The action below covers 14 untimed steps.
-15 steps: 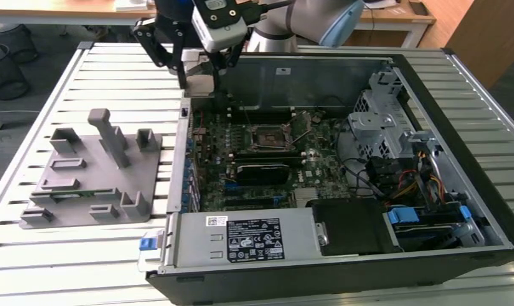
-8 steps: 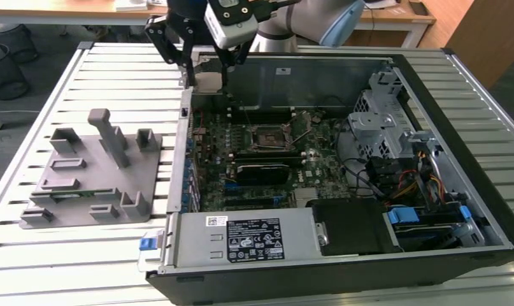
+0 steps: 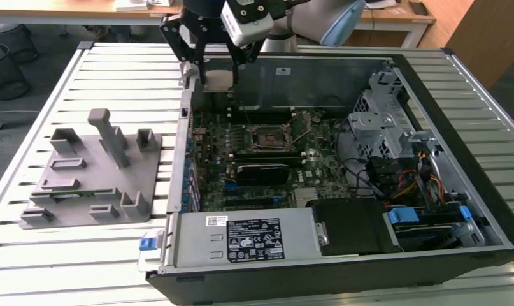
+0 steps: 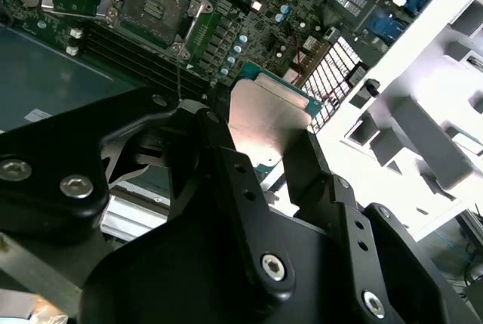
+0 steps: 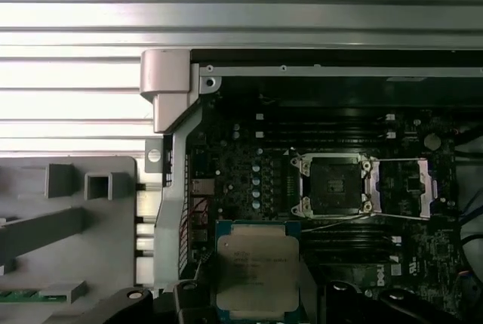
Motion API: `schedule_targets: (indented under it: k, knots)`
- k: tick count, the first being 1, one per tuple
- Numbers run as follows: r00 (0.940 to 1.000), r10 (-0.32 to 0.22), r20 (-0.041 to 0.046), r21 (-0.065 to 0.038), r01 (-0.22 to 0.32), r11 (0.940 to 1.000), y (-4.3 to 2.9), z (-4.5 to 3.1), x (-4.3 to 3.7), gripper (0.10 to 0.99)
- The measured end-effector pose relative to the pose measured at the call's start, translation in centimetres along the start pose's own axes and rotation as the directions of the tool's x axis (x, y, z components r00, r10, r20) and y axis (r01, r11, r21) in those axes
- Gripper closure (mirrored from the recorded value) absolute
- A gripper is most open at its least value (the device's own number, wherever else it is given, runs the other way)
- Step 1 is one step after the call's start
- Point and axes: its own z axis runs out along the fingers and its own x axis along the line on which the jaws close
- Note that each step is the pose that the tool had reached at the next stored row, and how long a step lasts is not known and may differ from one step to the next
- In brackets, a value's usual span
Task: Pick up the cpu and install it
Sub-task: 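Pick up the cpu and move it towards the insertion slot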
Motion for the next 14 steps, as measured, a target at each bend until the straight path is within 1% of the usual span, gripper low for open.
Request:
schedule_targets:
  k: [14]
  knots:
    - [1.0, 0.0, 0.0, 0.0, 0.0, 1.0, 0.6, 0.06, -2.68, 0.561]
